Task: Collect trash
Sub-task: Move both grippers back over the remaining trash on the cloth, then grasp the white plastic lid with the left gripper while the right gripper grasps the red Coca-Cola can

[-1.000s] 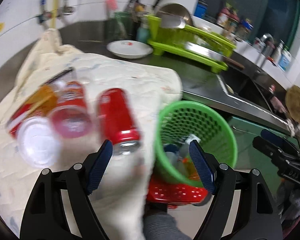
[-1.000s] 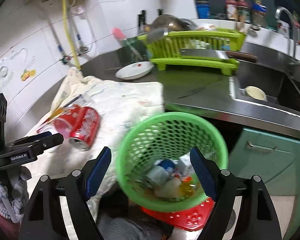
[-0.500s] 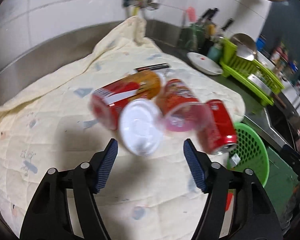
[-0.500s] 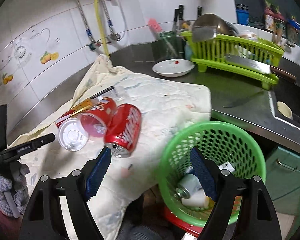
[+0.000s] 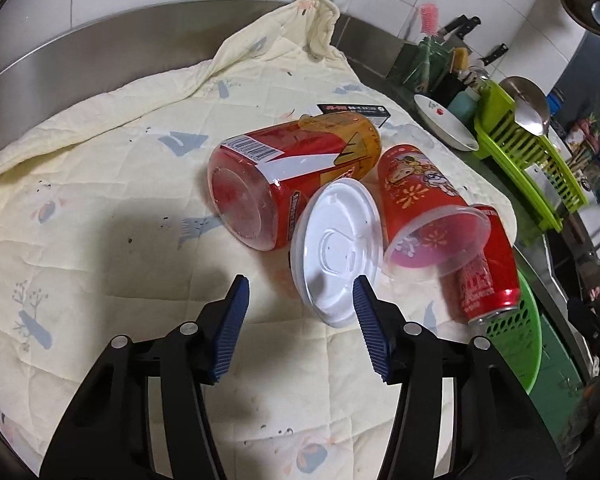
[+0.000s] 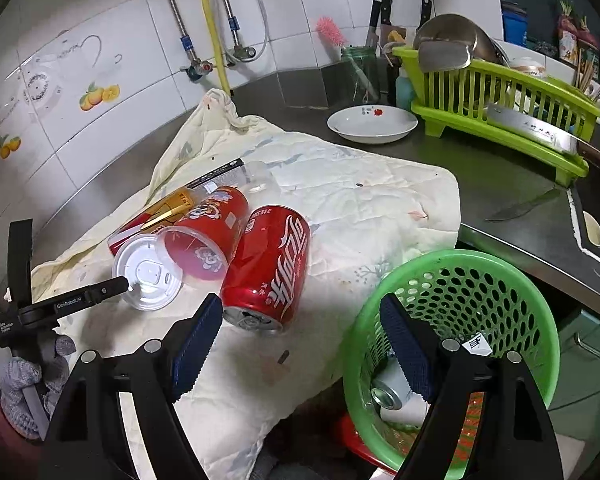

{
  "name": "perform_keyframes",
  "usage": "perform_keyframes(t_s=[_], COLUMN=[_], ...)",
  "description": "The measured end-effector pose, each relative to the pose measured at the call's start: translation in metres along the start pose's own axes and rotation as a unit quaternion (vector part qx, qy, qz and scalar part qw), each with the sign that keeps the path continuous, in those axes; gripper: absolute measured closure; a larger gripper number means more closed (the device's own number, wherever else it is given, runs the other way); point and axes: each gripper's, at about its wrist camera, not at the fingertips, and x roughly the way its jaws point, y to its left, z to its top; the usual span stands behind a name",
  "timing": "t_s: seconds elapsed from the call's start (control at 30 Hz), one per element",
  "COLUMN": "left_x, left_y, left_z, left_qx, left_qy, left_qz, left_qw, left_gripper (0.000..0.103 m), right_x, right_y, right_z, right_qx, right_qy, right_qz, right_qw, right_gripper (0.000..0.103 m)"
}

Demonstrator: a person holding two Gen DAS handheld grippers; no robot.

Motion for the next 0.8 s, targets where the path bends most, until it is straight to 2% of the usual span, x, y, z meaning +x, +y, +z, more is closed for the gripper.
perform_keyframes(t_s=[0.03, 0.23, 0.3, 0.43, 0.57, 0.8], left_x=[0.001, 0.011, 0.013, 0.016, 0.017, 0.02], left_y=[0.0, 0.003, 0.004, 0.006, 0.007, 0.006], left_z=[0.0, 0.002, 0.001, 0.0, 0.001, 0.002], left_qx=[-0.001, -0.01, -0.013, -0.015, -0.02, -0.021], left_qy=[0.001, 0.009, 0.011, 0.014, 0.013, 0.021], left_qz=[-0.001, -0.008, -0.005, -0.006, -0.011, -0.02], left_qw=[1.0, 0.9999, 0.9998, 0.9998, 0.9996, 0.9994], left_gripper=[0.05, 0.068, 0.07, 0.084, 0.09, 0.09], right_x=[0.003, 0.023, 0.03, 0.043, 0.055, 0.08], right_y=[-0.001, -0.006, -0.007, -0.006, -0.005, -0.003], right_z=[0.001, 0.015, 0.021, 0.03, 0.039, 0.048], right_qx=[0.002, 0.023, 0.031, 0.041, 0.058, 0.081], right_qy=[0.003, 0.021, 0.029, 0.04, 0.054, 0.087], right_qz=[0.003, 0.012, 0.018, 0.028, 0.036, 0.055], right_qw=[1.0, 0.999, 0.999, 0.998, 0.996, 0.991], right_gripper=[0.025, 0.025, 0.025, 0.025, 0.025, 0.025])
